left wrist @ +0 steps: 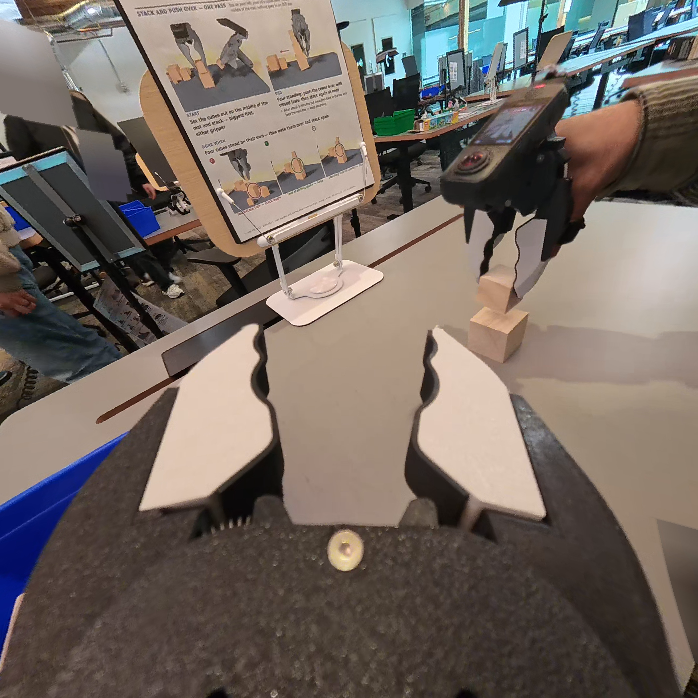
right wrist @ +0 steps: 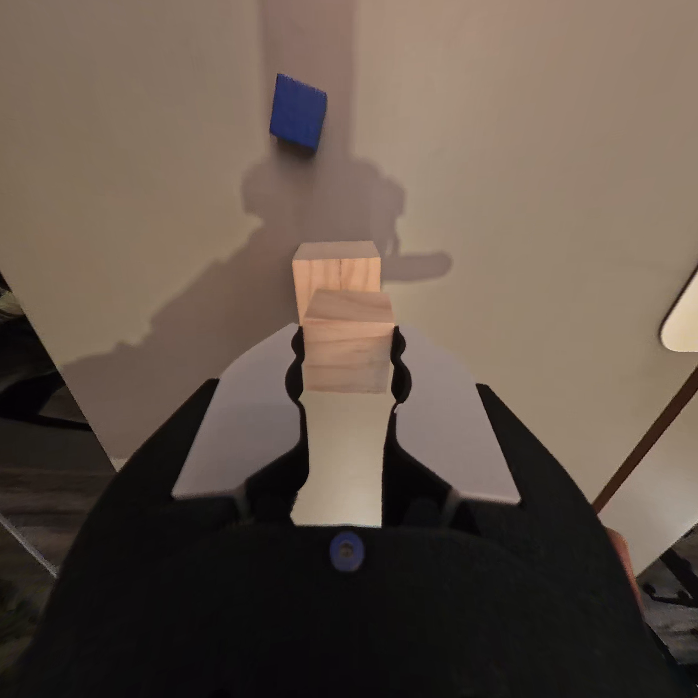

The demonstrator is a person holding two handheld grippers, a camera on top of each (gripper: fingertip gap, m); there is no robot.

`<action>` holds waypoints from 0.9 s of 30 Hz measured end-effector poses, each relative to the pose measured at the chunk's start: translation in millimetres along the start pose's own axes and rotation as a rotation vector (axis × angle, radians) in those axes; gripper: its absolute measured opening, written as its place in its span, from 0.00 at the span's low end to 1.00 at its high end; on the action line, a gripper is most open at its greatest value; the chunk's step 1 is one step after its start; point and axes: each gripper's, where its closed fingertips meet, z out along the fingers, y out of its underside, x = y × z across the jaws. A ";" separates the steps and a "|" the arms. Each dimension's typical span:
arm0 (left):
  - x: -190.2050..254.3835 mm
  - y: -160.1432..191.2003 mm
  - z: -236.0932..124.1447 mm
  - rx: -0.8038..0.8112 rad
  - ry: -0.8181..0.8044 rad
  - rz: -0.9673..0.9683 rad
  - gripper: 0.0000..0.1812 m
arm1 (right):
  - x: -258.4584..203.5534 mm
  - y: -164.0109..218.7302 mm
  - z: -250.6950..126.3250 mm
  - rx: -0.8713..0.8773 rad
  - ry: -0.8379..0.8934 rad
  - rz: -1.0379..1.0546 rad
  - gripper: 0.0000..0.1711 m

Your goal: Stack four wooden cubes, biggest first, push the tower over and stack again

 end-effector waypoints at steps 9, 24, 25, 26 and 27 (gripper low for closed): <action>3.7 0.2 0.3 -0.010 0.005 0.024 0.43 | -6.5 -1.1 14.6 -0.034 -0.038 0.001 0.26; 1.6 2.3 0.1 -0.013 0.007 0.019 0.43 | -8.0 -2.3 19.0 -0.037 -0.059 -0.009 0.26; 2.1 2.8 0.8 -0.016 0.008 0.021 0.43 | -7.9 -2.4 19.0 -0.035 -0.061 -0.009 0.26; 2.6 3.3 1.3 -0.020 0.009 0.023 0.43 | -7.9 -2.6 19.1 -0.032 -0.062 -0.010 0.26; 3.1 3.6 1.6 -0.022 0.010 0.025 0.43 | -8.2 -3.2 19.0 -0.027 -0.066 -0.013 0.26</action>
